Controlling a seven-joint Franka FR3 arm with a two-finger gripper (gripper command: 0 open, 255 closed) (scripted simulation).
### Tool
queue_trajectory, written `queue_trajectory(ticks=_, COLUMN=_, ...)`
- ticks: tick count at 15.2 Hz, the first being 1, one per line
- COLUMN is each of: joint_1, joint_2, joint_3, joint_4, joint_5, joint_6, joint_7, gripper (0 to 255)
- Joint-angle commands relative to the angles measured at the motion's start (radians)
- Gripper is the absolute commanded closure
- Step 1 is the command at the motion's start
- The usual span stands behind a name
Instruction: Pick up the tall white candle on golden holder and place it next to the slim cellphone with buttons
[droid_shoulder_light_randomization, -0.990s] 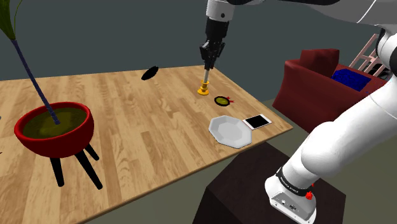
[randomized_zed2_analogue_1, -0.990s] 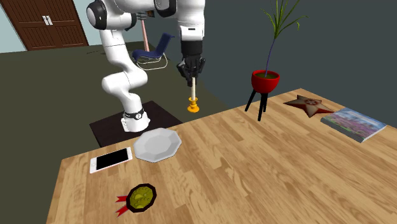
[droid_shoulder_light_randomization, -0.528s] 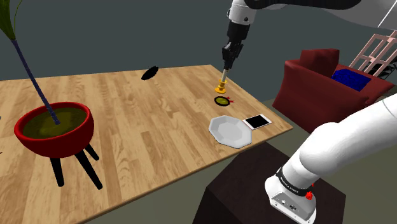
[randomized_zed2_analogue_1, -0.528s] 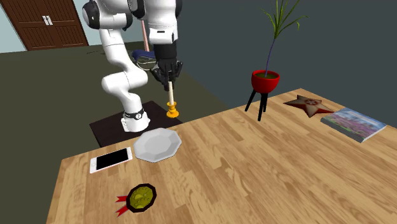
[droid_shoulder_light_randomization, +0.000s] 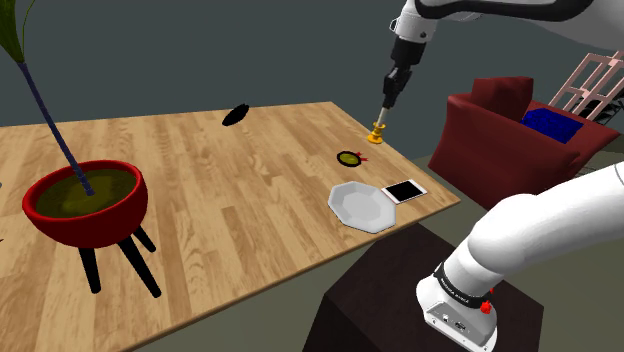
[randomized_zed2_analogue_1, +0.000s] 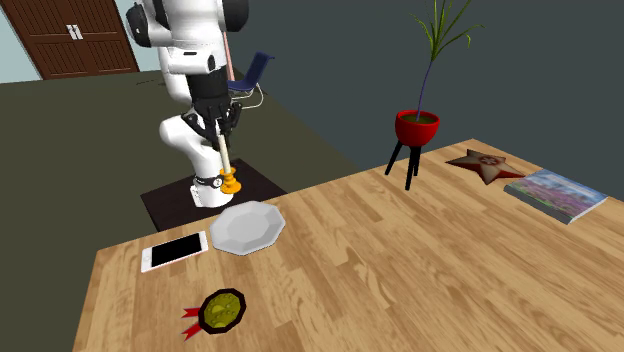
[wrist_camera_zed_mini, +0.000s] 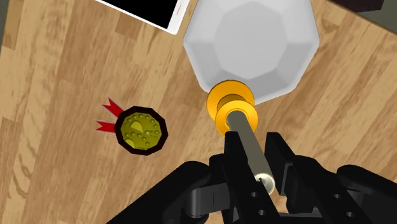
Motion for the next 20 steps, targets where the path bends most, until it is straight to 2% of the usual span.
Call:
queue_trajectory(ticks=1, joint_1=-0.016, joint_2=-0.014, joint_3=-0.032, joint_4=-0.007, joint_5=-0.015, joint_6=-0.006, joint_7=-0.046, gripper=255)
queue_trajectory(ticks=11, joint_1=-0.098, joint_2=-0.014, joint_3=-0.216, joint_4=0.009, joint_5=-0.095, joint_6=-0.009, joint_7=-0.289, gripper=255)
queue_trajectory(ticks=20, joint_1=-0.157, joint_2=0.082, joint_3=-0.393, joint_4=0.116, joint_5=-0.132, joint_6=-0.001, joint_7=-0.522, gripper=255)
